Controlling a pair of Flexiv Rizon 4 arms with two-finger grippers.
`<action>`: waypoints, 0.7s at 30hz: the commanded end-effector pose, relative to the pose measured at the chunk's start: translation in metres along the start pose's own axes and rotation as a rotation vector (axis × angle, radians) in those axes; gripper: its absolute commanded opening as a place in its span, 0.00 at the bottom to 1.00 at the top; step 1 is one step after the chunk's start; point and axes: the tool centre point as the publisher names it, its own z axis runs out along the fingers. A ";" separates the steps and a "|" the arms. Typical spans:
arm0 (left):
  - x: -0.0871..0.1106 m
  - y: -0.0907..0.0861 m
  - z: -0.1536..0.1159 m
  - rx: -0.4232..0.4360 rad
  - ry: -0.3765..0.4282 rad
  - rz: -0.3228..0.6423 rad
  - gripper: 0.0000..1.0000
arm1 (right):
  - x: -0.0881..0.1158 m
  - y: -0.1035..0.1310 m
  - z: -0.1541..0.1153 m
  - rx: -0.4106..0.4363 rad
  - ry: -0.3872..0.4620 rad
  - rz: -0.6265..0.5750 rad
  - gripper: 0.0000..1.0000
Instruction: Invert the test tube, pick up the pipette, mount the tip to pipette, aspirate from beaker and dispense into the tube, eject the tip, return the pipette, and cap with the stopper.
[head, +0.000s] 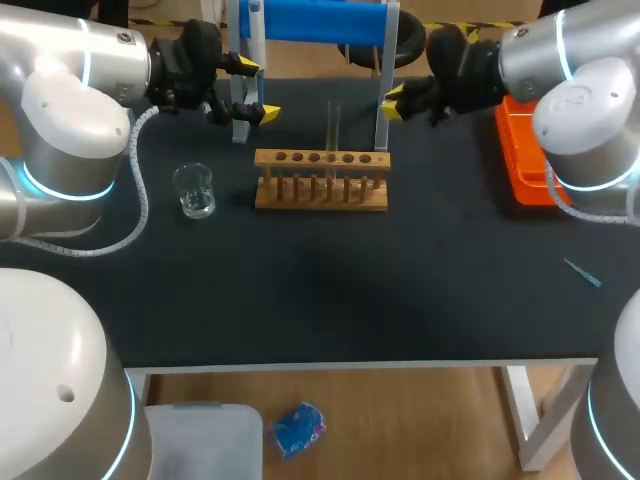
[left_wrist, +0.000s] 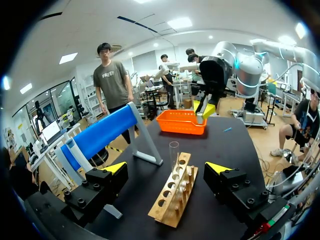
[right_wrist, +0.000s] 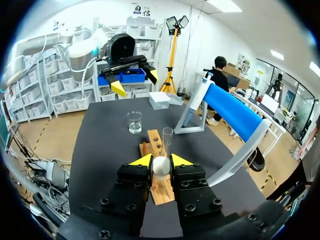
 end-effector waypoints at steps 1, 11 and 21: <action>-0.001 0.000 -0.001 0.001 0.003 0.001 1.00 | 0.000 0.000 -0.001 0.002 0.002 0.000 0.00; -0.001 0.000 -0.001 0.001 0.003 0.001 1.00 | 0.002 0.001 -0.001 -0.001 0.004 0.000 0.00; -0.001 0.000 -0.001 0.001 0.003 0.001 1.00 | 0.000 0.022 0.019 -0.048 0.047 -0.045 0.00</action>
